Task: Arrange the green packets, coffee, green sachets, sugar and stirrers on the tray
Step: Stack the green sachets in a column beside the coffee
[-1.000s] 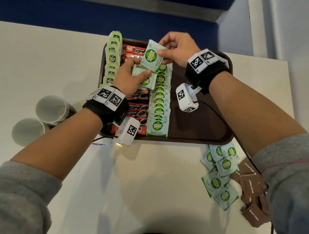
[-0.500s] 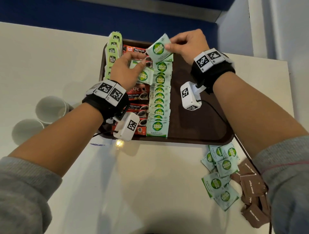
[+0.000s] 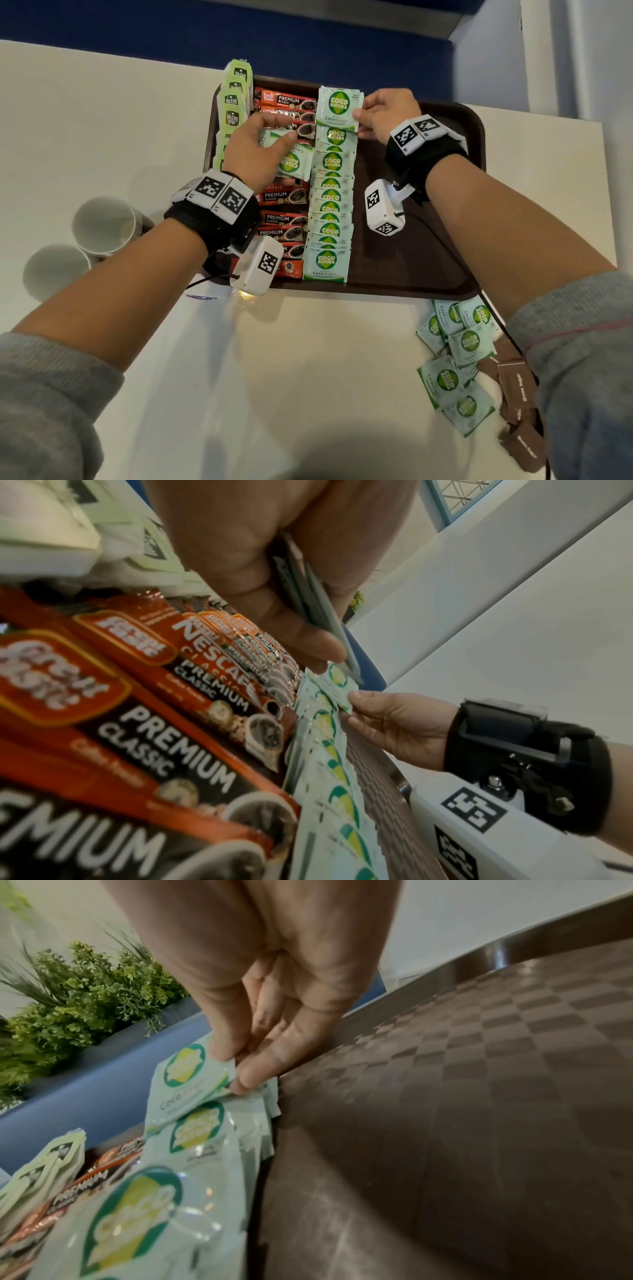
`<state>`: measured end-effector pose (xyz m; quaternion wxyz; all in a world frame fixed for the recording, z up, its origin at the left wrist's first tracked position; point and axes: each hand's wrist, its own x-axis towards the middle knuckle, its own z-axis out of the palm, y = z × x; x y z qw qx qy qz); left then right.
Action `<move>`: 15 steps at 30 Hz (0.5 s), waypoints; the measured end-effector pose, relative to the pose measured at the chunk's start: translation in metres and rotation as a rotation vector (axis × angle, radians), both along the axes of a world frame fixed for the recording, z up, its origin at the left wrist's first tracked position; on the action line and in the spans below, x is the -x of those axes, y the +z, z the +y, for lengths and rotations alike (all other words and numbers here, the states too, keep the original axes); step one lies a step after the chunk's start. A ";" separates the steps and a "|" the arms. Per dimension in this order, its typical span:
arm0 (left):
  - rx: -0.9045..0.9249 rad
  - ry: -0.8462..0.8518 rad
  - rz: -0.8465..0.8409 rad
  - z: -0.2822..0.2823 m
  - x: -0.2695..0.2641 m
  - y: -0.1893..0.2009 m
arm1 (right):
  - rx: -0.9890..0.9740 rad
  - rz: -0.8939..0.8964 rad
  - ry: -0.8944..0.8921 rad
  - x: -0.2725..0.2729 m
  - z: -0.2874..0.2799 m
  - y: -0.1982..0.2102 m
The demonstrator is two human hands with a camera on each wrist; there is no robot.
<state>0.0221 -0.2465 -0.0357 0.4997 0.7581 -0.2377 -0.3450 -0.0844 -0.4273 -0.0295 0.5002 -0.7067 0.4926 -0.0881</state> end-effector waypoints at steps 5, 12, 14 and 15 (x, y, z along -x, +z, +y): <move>-0.016 -0.004 0.004 0.002 0.000 0.000 | 0.068 -0.017 -0.012 -0.003 -0.005 0.003; -0.009 0.004 -0.010 0.001 0.000 -0.003 | 0.194 0.099 0.038 -0.008 -0.012 -0.003; -0.019 -0.001 0.003 0.001 0.000 -0.003 | 0.199 0.112 0.059 -0.009 -0.013 -0.003; -0.024 0.000 0.011 0.001 -0.001 -0.003 | 0.205 0.122 0.068 -0.010 -0.013 -0.003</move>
